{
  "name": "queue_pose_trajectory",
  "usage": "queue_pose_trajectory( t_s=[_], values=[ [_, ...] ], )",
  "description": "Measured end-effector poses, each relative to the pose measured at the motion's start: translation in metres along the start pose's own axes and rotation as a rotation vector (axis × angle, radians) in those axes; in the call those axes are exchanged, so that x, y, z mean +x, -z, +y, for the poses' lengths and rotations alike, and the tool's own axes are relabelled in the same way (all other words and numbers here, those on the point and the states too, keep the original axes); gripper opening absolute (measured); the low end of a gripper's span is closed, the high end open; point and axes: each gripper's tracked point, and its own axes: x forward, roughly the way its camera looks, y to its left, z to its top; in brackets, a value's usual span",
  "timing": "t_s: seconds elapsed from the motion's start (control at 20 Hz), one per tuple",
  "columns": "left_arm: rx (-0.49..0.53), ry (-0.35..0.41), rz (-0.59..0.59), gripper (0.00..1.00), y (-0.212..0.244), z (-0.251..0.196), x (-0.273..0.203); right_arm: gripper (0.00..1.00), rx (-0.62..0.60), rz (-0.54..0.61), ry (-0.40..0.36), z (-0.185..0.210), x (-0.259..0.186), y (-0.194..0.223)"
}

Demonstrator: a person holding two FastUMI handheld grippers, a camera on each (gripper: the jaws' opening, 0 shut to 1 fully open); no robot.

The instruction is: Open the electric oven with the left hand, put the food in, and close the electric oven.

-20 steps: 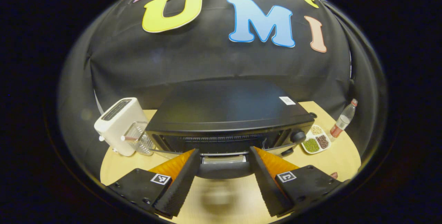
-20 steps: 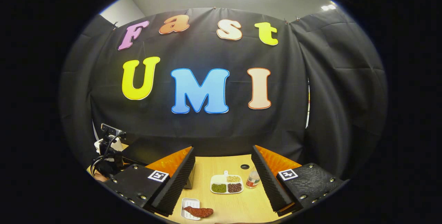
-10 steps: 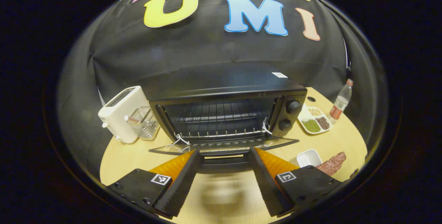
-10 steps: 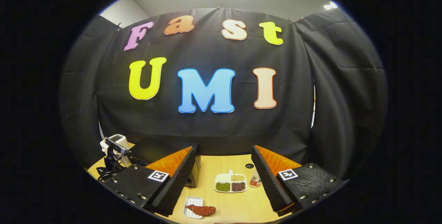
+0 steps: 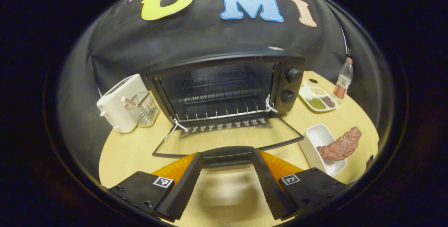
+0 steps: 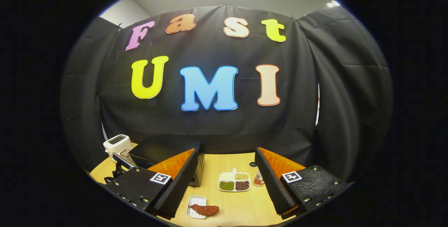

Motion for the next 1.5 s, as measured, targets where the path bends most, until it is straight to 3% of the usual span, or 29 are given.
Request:
queue_pose_trajectory(
  t_s=[0.3,0.4,0.55,0.65,0.7,0.8,1.0,1.2,1.45,1.5],
  values=[
    [-0.021,-0.025,-0.174,0.95,-0.058,0.004,-0.037,0.99,0.01,0.023,0.005,-0.003,0.005,0.014],
    [-0.055,-0.02,-0.255,1.0,-0.095,0.004,-0.06,0.99,0.013,0.041,-0.002,-0.004,0.009,0.023],
    [-0.101,-0.023,-0.399,0.95,-0.15,0.009,-0.102,1.0,0.031,0.099,0.023,-0.017,0.016,0.045],
    [-0.123,-0.022,-0.482,1.0,-0.184,0.013,-0.133,0.95,0.07,0.128,0.005,-0.018,0.017,0.054],
    [-0.13,-0.012,-0.504,0.95,-0.195,0.012,-0.146,0.99,0.079,0.147,0.0,-0.019,0.018,0.064],
    [-0.148,-0.013,-0.555,0.96,-0.214,0.017,-0.17,0.99,0.106,0.193,-0.022,-0.019,0.022,0.085],
    [-0.175,-0.024,-0.646,1.0,-0.247,0.026,-0.217,1.0,0.181,0.383,-0.048,-0.02,0.025,0.151],
    [-0.132,-0.063,-0.68,1.0,-0.256,0.03,-0.246,1.0,0.281,0.534,-0.106,-0.005,0.027,0.206],
    [-0.133,-0.079,-0.714,1.0,-0.262,0.028,-0.28,0.99,0.394,0.608,-0.15,0.001,0.03,0.258],
    [-0.14,-0.083,-0.726,1.0,-0.266,0.029,-0.288,0.87,0.428,0.631,-0.168,0.005,0.03,0.268]
  ],
)
